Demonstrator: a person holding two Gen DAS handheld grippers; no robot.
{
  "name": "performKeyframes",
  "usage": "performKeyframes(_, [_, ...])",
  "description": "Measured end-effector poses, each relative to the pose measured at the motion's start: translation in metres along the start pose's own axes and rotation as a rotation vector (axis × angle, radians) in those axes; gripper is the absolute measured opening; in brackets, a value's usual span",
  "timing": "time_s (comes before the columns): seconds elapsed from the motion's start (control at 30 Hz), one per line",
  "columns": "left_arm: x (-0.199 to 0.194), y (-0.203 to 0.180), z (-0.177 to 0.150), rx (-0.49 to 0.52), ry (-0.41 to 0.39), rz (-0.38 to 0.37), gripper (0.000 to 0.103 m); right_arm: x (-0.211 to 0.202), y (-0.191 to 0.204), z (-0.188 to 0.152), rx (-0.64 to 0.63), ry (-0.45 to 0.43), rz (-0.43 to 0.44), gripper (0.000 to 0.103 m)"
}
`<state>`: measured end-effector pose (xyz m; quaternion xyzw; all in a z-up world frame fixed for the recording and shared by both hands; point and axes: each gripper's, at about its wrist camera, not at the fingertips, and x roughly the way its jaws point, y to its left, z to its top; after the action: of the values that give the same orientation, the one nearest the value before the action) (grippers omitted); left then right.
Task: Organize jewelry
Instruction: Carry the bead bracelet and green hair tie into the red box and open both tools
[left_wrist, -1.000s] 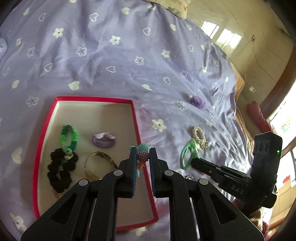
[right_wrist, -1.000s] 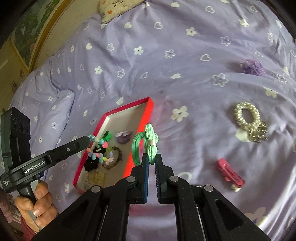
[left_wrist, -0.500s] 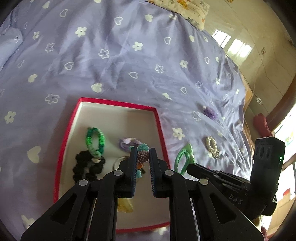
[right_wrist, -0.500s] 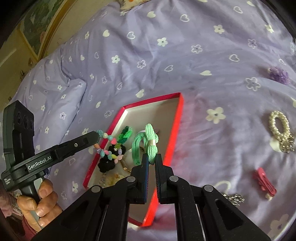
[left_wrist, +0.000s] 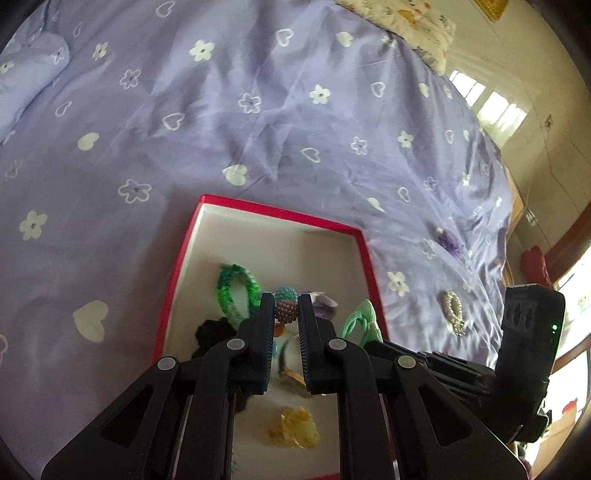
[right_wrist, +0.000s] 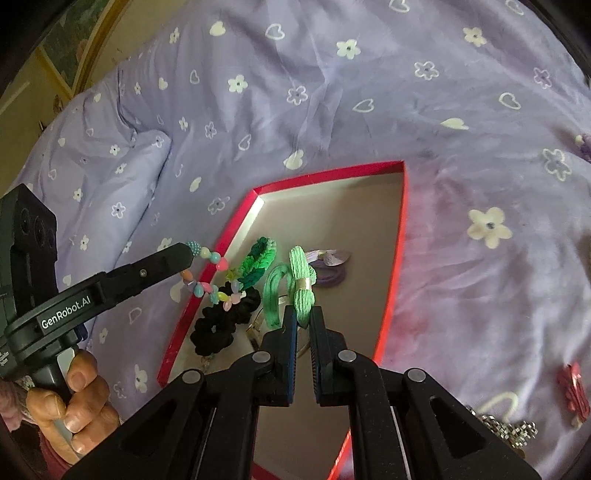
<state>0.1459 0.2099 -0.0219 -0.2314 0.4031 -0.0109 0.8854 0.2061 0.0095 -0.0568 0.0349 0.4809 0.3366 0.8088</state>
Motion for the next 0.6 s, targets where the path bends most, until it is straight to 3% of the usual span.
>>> performKeyframes(0.6, [0.042, 0.042, -0.016, -0.065, 0.085, 0.091, 0.011, 0.035, -0.002, 0.004, -0.023, 0.067, -0.039, 0.008])
